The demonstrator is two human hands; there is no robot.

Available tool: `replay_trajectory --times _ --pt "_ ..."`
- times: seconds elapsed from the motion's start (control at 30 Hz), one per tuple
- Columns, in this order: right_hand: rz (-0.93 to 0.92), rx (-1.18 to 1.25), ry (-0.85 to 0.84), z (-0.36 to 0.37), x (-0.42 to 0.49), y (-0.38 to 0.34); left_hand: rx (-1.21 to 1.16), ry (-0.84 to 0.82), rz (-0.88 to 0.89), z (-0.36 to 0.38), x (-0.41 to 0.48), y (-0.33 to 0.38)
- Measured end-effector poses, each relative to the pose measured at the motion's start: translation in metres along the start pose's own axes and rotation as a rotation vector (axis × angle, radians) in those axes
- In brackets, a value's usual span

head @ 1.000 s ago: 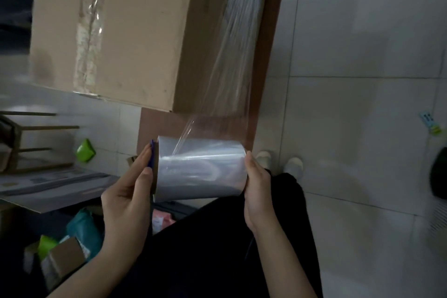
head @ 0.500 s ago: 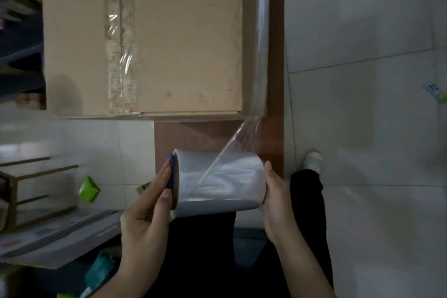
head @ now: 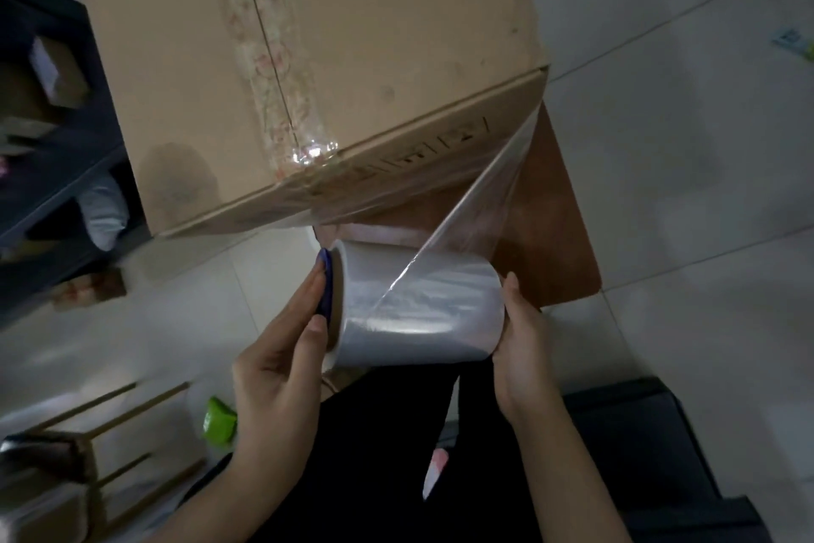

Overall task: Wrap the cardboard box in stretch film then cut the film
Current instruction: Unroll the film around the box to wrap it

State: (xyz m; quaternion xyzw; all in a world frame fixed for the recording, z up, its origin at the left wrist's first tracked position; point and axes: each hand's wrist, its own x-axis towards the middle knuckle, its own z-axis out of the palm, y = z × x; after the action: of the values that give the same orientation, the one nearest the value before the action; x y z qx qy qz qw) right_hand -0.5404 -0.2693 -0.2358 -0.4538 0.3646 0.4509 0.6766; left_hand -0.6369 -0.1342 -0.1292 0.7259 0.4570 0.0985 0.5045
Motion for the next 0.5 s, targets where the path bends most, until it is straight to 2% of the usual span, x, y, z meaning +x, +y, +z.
replay_trajectory --times 0.17,0.33,0.5 --pt "0.007 0.064 0.116 0.007 -0.004 0.038 0.024 -0.077 0.031 -0.021 0.011 -0.018" --pt "-0.075 0.091 0.231 0.02 -0.012 0.071 0.024 -0.169 0.079 -0.046 0.025 -0.034" --pt "-0.116 0.16 0.277 0.04 -0.015 0.097 0.045 -0.172 0.133 -0.071 0.026 -0.044"
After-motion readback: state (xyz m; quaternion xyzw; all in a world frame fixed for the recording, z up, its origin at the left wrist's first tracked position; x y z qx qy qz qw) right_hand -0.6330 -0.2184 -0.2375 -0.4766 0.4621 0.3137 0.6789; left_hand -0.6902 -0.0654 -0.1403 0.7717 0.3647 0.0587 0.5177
